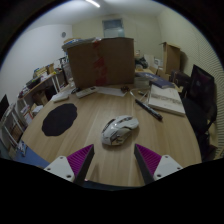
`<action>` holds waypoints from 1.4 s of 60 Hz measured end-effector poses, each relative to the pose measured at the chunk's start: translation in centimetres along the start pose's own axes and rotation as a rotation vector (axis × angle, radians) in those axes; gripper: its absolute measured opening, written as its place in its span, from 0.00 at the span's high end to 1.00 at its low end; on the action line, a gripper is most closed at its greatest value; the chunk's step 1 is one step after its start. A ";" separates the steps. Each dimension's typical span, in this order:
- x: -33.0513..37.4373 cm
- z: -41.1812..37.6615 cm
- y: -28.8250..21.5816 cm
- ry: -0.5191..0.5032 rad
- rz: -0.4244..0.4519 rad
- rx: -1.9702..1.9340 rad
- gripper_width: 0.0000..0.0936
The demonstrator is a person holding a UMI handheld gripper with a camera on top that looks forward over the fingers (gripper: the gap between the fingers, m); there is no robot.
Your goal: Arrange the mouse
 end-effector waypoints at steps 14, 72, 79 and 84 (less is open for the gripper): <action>-4.2 -0.6 -1.0 0.015 -0.025 0.010 0.10; -2.7 -11.2 -16.8 0.191 0.332 -0.096 0.54; -4.2 -20.7 -18.4 0.102 0.342 -0.029 0.55; -7.8 -25.7 -15.9 0.064 0.274 0.019 0.55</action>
Point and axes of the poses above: the point between the fingertips, and its own axes, seen from behind it with the camera up: z to the right, y down, x backward, against the way the camera looks, the point moved 2 cm from there along x, backward, against the way the camera looks, and after that the axes turned 7 degrees about -x, right-handed, at the moved point
